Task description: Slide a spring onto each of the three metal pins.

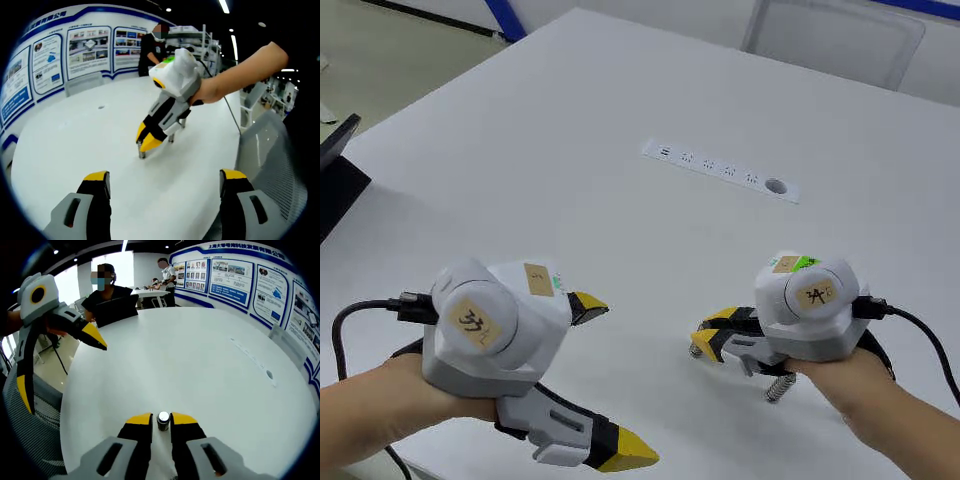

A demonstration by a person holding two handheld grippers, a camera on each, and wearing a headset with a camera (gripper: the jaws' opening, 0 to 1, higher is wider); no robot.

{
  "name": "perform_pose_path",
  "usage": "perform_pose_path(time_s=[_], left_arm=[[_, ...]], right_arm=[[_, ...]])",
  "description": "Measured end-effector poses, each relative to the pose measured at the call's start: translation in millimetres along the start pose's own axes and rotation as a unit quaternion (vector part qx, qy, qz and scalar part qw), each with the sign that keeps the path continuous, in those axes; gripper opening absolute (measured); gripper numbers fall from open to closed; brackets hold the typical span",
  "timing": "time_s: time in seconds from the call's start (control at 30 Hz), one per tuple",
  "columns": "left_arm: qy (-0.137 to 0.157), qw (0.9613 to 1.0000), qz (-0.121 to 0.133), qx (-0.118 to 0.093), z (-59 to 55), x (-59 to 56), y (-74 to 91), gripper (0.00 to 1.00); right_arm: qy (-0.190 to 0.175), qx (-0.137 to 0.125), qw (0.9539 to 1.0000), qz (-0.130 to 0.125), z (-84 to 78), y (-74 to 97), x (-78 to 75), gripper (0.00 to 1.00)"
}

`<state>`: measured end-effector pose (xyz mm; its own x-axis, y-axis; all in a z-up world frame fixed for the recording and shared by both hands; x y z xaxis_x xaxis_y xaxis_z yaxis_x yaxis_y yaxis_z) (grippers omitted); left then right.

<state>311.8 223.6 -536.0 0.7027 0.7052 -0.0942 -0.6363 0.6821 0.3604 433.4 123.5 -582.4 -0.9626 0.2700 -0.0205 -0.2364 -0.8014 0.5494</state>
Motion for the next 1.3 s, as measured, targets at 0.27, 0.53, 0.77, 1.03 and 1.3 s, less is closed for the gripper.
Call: perform_pose_path(time_s=[0.27,0.53,0.77,1.03,1.3], left_arm=[[-0.009,0.9999,-0.005,0.002,7.3,-0.8,-5.3,0.92],[-0.024,0.9993,-0.027,-0.004,19.7,-12.2,-21.0,0.93],[-0.033,0.9989,-0.032,0.004,23.7,-14.8,-28.8,0.93],[-0.04,0.999,-0.023,0.001,32.0,-10.6,-33.1,0.98],[-0.057,0.9979,-0.029,0.005,37.5,-8.7,-33.0,1.0]], right_arm=[[-0.002,-0.026,0.9995,-0.015,14.9,19.9,-6.5,0.19],[-0.027,-0.058,0.998,0.0,23.7,73.8,-11.0,0.26],[0.016,-0.047,0.9978,-0.044,4.5,136.4,-20.2,0.46],[-0.016,-0.046,0.9948,-0.09,-33.7,202.9,-31.0,0.53],[-0.054,-0.062,0.9909,-0.107,-55.5,238.1,-29.6,0.65]])
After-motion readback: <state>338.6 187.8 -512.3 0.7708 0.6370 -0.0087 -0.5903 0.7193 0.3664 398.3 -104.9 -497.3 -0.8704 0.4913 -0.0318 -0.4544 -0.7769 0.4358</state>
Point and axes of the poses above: the centre of the closed fingertips' face, and the gripper's own axes: y roughly backward along the fingers, x roughly to its left, z roughly out of its top, the point moved 6 cm from there along y, roughly backward along the fingers, and after that the axes turned 10 degrees about -x, right-handed, at the moved point
